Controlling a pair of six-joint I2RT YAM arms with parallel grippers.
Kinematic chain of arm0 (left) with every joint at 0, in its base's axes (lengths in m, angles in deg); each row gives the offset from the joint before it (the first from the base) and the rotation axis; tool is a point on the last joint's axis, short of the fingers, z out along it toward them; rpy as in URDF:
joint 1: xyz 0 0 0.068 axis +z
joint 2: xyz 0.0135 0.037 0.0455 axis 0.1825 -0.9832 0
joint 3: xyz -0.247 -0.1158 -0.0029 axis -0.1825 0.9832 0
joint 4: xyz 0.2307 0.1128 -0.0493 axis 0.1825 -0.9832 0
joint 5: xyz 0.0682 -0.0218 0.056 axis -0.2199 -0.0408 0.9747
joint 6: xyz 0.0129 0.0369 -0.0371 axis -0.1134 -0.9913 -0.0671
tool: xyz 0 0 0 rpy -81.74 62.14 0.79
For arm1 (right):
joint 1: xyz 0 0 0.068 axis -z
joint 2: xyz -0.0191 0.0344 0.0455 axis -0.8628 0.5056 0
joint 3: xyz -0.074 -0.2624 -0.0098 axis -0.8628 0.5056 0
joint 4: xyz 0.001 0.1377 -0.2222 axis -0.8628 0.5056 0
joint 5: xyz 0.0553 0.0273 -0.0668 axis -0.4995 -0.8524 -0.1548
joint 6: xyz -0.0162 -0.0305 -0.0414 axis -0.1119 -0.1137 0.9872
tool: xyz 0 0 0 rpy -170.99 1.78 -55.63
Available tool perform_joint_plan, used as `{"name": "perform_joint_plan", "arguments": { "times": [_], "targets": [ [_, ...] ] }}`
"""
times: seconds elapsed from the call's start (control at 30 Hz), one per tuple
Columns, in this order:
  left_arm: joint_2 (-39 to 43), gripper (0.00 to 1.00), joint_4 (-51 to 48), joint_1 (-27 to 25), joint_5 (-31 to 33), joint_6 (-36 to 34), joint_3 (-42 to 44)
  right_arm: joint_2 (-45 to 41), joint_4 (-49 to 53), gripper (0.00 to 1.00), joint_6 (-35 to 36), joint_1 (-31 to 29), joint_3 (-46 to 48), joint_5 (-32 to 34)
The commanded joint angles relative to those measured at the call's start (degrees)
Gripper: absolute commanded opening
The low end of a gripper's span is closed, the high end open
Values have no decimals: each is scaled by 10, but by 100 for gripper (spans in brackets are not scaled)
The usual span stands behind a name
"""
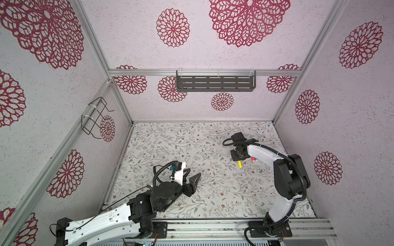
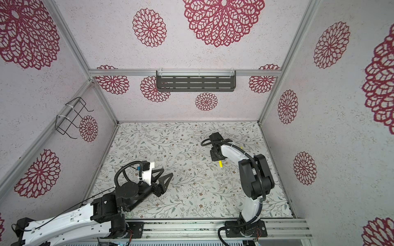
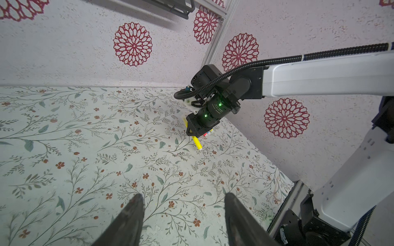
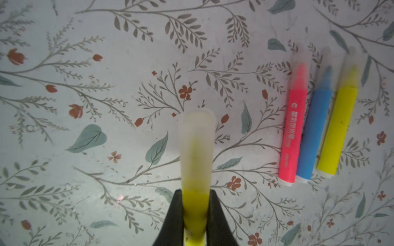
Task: Insert the pens into the pen caps
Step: 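Carry the capped yellow highlighter with the right gripper beside the other highlighters, then lower the highlighter onto the table and open the right gripper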
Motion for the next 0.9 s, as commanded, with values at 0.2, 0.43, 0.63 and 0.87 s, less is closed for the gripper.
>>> {"name": "perform_joint_plan", "arguments": {
  "times": [0.2, 0.43, 0.63, 0.87],
  "targets": [
    [30, 62, -18, -5, 21, 19, 17, 50, 7, 0, 21, 18, -49, 12],
    [38, 62, -24, -5, 24, 22, 21, 75, 21, 0, 32, 39, -70, 44],
    [35, 62, -22, -5, 25, 22, 20, 104, 42, 0, 39, 64, -96, 87],
    [34, 62, -24, -5, 29, 22, 20, 126, 55, 12, 51, 73, -125, 115]
  ]
}}
